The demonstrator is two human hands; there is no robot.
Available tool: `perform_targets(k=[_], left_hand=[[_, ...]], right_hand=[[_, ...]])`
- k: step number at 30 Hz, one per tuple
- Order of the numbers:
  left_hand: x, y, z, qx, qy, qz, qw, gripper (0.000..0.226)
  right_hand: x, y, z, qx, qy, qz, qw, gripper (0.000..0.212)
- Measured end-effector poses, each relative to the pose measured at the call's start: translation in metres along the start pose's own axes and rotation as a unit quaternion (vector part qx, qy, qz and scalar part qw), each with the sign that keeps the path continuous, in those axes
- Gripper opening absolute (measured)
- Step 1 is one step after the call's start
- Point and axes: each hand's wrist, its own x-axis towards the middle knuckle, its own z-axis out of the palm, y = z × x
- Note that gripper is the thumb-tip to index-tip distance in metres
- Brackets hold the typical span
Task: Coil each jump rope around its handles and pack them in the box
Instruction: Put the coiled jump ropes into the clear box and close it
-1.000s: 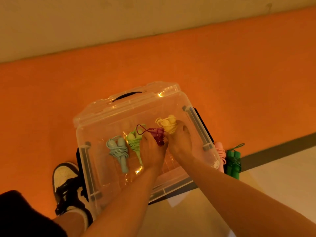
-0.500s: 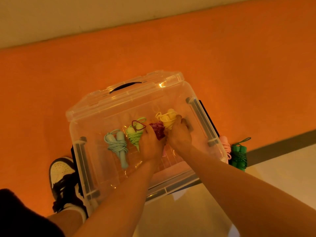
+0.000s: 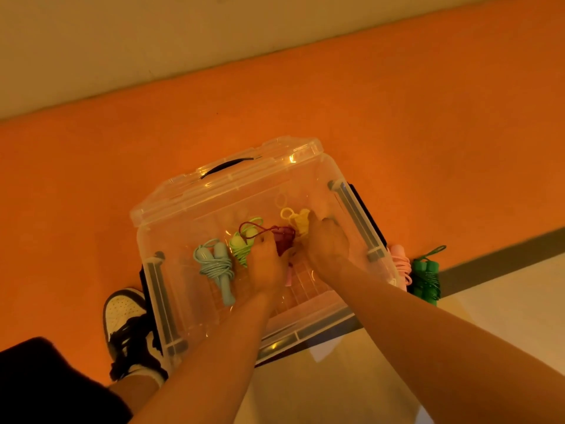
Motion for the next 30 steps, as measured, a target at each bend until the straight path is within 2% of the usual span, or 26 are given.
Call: perform_targets(k=[4,8,11,15,20,25,30], left_hand=[[-0.008,0.02,-0.028,-0.003,0.021,0.005,1.0,0.034],[-0.018,0.046,-0.062,-0.006,0.043,0.03,0.999,0.036],[-0.03,0.073,-0.09,-0.022,0.075,0.066,0.995,0.041],[-0.05,0.111,-0.125,-0.018,0.106,0.117,0.987,0.045],[-0.079,0.169,-0.155,-0.041,0.129,0.176,0.975,0.045],[-0.111,0.221,-0.148,-0.061,0.105,0.235,0.964,0.054],[-0.139,0.255,-0.108,-0.056,0.05,0.291,0.954,0.059]], right_hand=[[-0.016,0.004,-0.026,0.017,0.007,-0.018,1.0,0.044],[-0.034,0.002,-0.061,0.037,0.047,-0.028,0.998,0.048],[-0.053,0.002,-0.094,0.068,0.087,-0.036,0.993,0.058],[-0.088,0.008,-0.139,0.078,0.121,-0.051,0.988,0.055],[-0.134,0.037,-0.196,0.067,0.164,-0.049,0.983,0.064],[-0.168,0.082,-0.229,0.099,0.214,-0.023,0.972,0.07],[-0.187,0.138,-0.227,0.13,0.241,0.006,0.962,0.078]])
